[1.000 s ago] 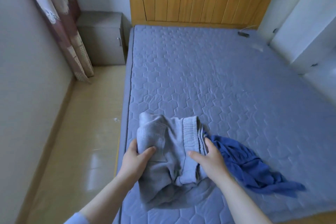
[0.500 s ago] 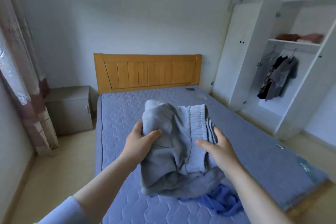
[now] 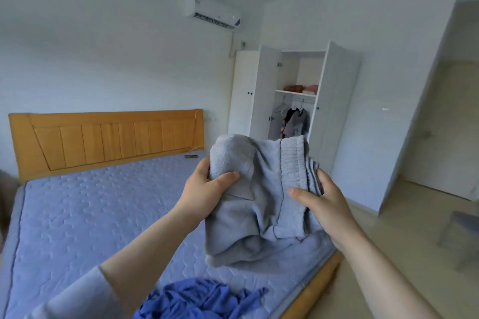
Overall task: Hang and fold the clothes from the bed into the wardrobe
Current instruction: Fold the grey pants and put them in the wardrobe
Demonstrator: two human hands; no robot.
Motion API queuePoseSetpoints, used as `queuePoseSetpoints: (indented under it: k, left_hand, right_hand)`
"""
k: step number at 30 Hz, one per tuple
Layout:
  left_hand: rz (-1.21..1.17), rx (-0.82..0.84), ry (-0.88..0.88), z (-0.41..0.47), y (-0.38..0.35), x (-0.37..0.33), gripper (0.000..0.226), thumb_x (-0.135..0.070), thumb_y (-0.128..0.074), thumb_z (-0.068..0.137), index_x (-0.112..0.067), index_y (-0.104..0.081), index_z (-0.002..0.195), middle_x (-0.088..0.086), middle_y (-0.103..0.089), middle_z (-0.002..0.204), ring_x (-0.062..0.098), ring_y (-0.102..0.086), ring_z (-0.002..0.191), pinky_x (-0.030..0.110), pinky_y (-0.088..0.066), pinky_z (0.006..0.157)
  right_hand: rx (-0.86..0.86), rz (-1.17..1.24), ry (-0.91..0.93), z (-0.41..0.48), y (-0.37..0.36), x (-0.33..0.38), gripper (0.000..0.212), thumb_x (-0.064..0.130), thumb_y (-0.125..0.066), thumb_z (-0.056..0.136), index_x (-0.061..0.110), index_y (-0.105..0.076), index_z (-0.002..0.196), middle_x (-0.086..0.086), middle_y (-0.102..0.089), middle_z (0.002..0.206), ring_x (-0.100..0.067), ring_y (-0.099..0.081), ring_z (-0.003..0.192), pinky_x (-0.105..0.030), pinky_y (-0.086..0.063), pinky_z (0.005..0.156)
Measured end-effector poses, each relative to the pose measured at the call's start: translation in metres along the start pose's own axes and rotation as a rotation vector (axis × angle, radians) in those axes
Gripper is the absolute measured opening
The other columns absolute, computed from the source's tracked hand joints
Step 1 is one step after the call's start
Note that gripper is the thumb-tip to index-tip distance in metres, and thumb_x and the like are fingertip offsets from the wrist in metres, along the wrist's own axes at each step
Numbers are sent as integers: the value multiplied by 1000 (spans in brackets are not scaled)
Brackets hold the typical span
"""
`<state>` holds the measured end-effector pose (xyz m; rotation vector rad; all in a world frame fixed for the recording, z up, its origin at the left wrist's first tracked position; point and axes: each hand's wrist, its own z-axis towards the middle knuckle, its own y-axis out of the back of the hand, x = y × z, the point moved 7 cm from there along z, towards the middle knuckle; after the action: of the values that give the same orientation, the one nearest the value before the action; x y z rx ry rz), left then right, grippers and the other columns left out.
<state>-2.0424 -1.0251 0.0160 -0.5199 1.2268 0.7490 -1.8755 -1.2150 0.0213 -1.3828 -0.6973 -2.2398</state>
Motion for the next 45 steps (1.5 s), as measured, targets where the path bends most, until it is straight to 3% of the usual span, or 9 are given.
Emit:
queuePoseSetpoints:
  k: [5, 10, 13, 18, 26, 30, 34, 38, 45]
  left_hand:
    - [-4, 103, -37, 10, -87, -20, 28, -36, -75, 80, -42, -59, 102, -12, -68, 105, 9, -65, 97, 33, -55, 83]
    - [-16, 219, -64, 32, -157, -33, 34, -40, -76, 76, -35, -61, 106, -9, -70, 103, 15, -67, 98, 40, -56, 86]
    - [-26, 280, -69, 51, -189, -33, 48, -47, -74, 69, -34, -59, 113, -7, -69, 108, 18, -66, 101, 42, -55, 89]
    - [-63, 363, -114, 93, -226, -32, 40, -39, -73, 82, -34, -57, 118, -10, -68, 110, 13, -65, 101, 39, -54, 89]
    - [-162, 447, -134, 170, -273, -26, 36, -36, -73, 82, -35, -57, 114, -12, -67, 106, 7, -65, 95, 24, -50, 71]
    - [-170, 494, -123, 200, -308, -19, 48, -43, -76, 73, -33, -57, 116, -8, -68, 110, 14, -65, 102, 37, -53, 87]
    - [-170, 529, -133, 224, -360, -14, 36, -36, -75, 80, -34, -59, 111, -11, -68, 106, 11, -65, 99, 30, -52, 80]
    - [-166, 534, -162, 241, -423, -9, 30, -34, -74, 82, -36, -59, 108, -12, -68, 107, 11, -65, 100, 33, -52, 85]
    - [-153, 529, -146, 266, -530, -20, 55, -47, -72, 66, -34, -57, 117, -8, -67, 112, 16, -64, 103, 44, -51, 95]
  right_hand:
    - [-108, -21, 9, -7, 88, 2, 44, 15, -76, 80, 36, -61, 116, 22, -71, 107, 3, -67, 97, -13, -49, 74]
    - [-230, -55, 8, -4, 151, 1, 47, 14, -76, 80, 31, -61, 121, 18, -71, 110, -1, -67, 100, -26, -50, 86]
    - [-297, -79, 17, 2, 177, -1, 46, 13, -76, 80, 33, -61, 119, 19, -71, 108, 0, -67, 99, -24, -50, 86]
    - [-368, -129, 41, 28, 200, -1, 43, 10, -75, 81, 37, -60, 110, 23, -71, 102, 7, -66, 90, -5, -49, 67]
    - [-453, -189, 58, 88, 221, -14, 56, 14, -77, 79, 29, -56, 129, 16, -69, 114, 3, -65, 99, -13, -49, 78]
    - [-486, -196, 63, 114, 245, -31, 55, 12, -77, 80, 33, -56, 126, 27, -69, 105, 10, -65, 93, -4, -48, 69]
    - [-527, -228, 43, 135, 287, -54, 55, 18, -79, 79, 39, -55, 124, 28, -68, 108, 8, -64, 97, -14, -48, 80]
    - [-535, -219, 51, 154, 340, -77, 50, 14, -77, 80, 39, -57, 117, 31, -68, 105, 11, -65, 94, -5, -48, 71]
    - [-520, -227, 45, 196, 440, -100, 44, 12, -76, 80, 42, -58, 108, 31, -69, 102, 12, -64, 90, -1, -45, 66]
